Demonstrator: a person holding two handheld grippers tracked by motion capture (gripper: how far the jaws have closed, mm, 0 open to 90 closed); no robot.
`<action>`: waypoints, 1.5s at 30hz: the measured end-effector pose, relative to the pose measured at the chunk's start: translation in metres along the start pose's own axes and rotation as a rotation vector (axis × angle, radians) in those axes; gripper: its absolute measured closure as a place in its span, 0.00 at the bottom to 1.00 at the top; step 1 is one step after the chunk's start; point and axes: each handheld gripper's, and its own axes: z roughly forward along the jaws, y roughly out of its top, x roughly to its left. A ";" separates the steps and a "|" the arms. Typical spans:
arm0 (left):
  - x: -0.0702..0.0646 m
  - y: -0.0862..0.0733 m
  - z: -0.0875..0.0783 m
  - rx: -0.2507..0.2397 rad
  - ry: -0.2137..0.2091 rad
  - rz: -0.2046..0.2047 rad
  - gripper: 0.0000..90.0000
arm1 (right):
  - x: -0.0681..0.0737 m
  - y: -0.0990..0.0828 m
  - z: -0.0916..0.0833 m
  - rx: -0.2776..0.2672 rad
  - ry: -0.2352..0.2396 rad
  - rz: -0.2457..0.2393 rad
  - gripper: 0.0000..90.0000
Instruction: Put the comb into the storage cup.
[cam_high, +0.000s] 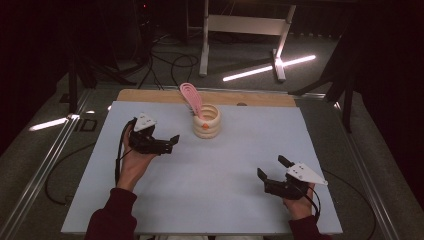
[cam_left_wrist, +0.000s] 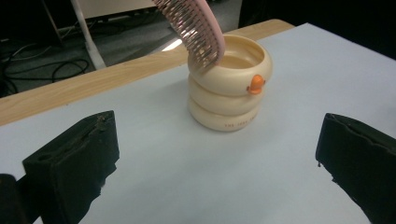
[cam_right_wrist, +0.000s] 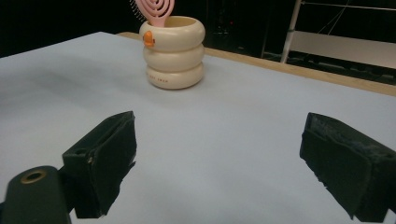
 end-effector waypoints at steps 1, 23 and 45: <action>0.001 -0.003 -0.004 -0.007 0.003 0.002 0.00 | 0.000 0.000 0.000 -0.001 0.000 0.000 0.12; -0.005 -0.081 -0.047 -0.056 0.063 0.003 0.00 | 0.001 0.000 -0.002 -0.014 0.005 -0.007 0.12; 0.004 -0.104 -0.077 -0.160 0.110 -0.027 0.00 | 0.001 0.000 -0.010 -0.032 0.020 -0.012 0.12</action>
